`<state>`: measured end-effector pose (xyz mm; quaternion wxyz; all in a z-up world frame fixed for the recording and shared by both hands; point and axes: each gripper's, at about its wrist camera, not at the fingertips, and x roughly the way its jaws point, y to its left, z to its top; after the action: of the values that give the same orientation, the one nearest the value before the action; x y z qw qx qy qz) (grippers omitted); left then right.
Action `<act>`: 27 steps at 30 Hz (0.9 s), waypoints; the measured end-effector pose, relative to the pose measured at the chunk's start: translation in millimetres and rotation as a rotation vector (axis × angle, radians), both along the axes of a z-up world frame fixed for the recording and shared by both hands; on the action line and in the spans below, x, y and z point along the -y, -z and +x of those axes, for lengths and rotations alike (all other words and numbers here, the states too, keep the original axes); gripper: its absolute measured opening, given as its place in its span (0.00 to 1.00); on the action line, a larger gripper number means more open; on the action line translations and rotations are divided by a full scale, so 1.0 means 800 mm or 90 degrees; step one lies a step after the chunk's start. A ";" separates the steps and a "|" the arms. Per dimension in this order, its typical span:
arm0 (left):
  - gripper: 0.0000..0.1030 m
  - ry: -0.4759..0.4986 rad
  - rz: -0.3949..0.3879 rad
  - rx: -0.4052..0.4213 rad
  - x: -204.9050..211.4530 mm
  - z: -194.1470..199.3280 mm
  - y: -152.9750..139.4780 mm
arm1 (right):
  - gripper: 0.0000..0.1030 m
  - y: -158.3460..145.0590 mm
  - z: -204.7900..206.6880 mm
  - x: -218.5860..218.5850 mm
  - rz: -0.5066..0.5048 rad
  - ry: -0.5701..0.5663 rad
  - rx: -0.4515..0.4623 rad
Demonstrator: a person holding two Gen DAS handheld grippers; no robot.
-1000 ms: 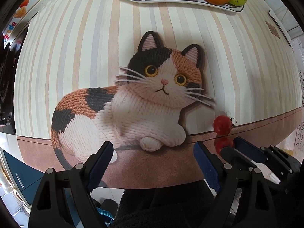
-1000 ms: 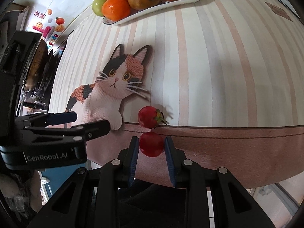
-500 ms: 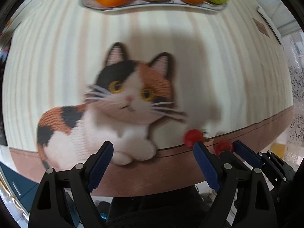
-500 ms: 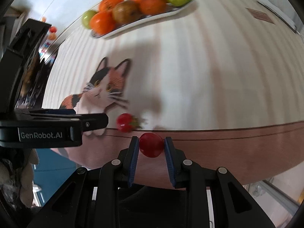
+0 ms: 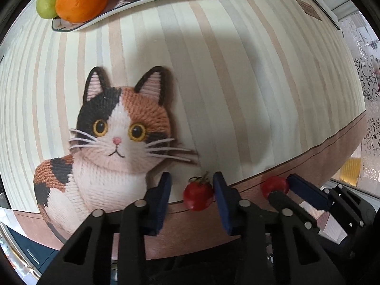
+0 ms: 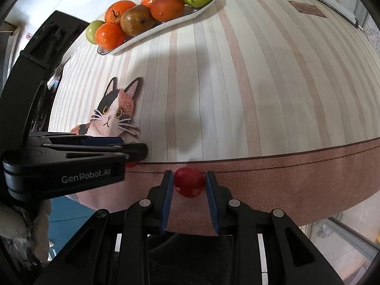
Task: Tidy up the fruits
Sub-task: 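Grasp the other cherry tomato with the left tool while the right tool holds its tomato, then place the cherry tomato on the plate with the left tool while the right tool places its tomato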
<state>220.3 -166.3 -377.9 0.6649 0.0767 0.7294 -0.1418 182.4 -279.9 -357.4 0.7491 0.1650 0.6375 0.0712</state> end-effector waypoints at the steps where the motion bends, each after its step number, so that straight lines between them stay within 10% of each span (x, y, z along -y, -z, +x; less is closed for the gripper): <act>1: 0.32 -0.005 -0.003 -0.002 -0.006 0.001 0.000 | 0.29 0.000 0.001 -0.001 -0.002 -0.003 0.000; 27: 0.47 -0.042 -0.076 -0.084 -0.086 0.029 -0.002 | 0.29 0.004 0.004 -0.007 -0.012 0.008 -0.006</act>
<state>243.4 -97.5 -376.4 0.6229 0.0032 0.7641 -0.1677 185.2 -274.2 -360.9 0.7481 0.1622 0.6407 0.0594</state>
